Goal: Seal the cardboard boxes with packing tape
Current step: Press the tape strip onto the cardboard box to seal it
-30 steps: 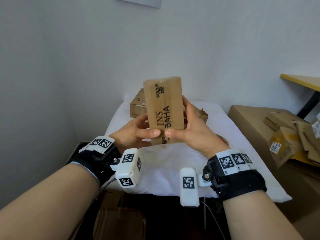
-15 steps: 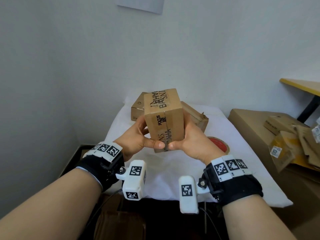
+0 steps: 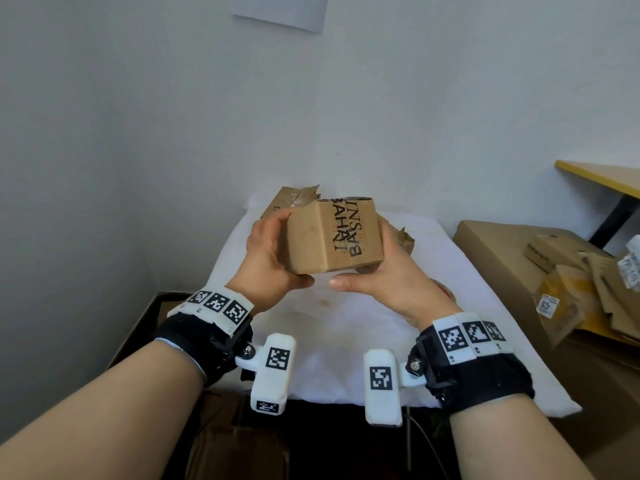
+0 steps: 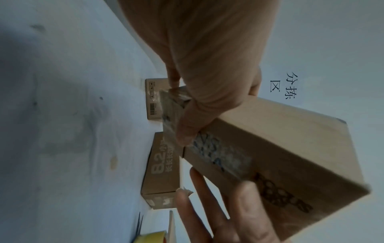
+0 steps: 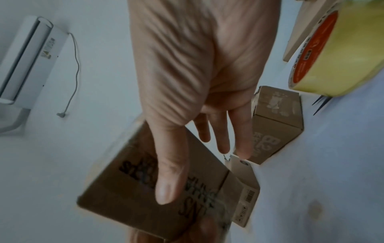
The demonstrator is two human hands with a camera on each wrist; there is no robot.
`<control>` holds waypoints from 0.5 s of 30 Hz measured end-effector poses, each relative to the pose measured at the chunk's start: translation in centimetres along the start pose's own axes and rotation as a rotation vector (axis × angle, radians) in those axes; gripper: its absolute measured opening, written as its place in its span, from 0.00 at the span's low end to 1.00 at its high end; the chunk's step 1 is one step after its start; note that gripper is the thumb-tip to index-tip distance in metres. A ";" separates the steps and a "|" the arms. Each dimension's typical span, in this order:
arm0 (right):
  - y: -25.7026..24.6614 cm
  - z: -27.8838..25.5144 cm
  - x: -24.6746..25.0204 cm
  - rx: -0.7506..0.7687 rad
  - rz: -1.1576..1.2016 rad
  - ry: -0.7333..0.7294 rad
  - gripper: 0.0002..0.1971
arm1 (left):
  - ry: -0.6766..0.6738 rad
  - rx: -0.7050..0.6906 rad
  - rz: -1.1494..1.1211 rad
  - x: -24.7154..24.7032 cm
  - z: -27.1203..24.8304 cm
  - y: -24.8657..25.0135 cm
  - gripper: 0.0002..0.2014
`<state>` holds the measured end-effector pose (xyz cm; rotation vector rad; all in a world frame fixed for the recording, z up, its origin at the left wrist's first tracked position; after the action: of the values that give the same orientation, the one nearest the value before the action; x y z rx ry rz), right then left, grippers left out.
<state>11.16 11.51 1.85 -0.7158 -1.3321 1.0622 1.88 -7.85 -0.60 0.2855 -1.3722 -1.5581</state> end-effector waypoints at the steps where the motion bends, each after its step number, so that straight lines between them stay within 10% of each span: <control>1: -0.3 -0.1 0.2 0.002 -0.005 0.000 0.53 | 0.027 -0.014 0.050 0.2 0.0 -0.1 0.50; 10: -0.4 -0.1 0.1 0.007 0.006 -0.035 0.46 | 0.157 -0.135 0.235 0.4 -0.1 0.3 0.48; 15: -0.2 0.0 0.1 -0.002 0.075 -0.001 0.53 | -0.029 0.075 -0.282 0.1 -0.1 1.0 0.43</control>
<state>11.17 11.53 2.09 -0.7716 -1.3154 1.1209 2.41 -7.85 0.25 0.5226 -1.4634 -1.7473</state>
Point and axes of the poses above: each hand's wrist, its own z-axis towards the middle knuckle, its own x-axis out of the back of the hand, y = z × x, the point moved 2 cm from there along z, towards the middle knuckle, and after that the axes turned 15 degrees about -y, right-handed, at the moved point
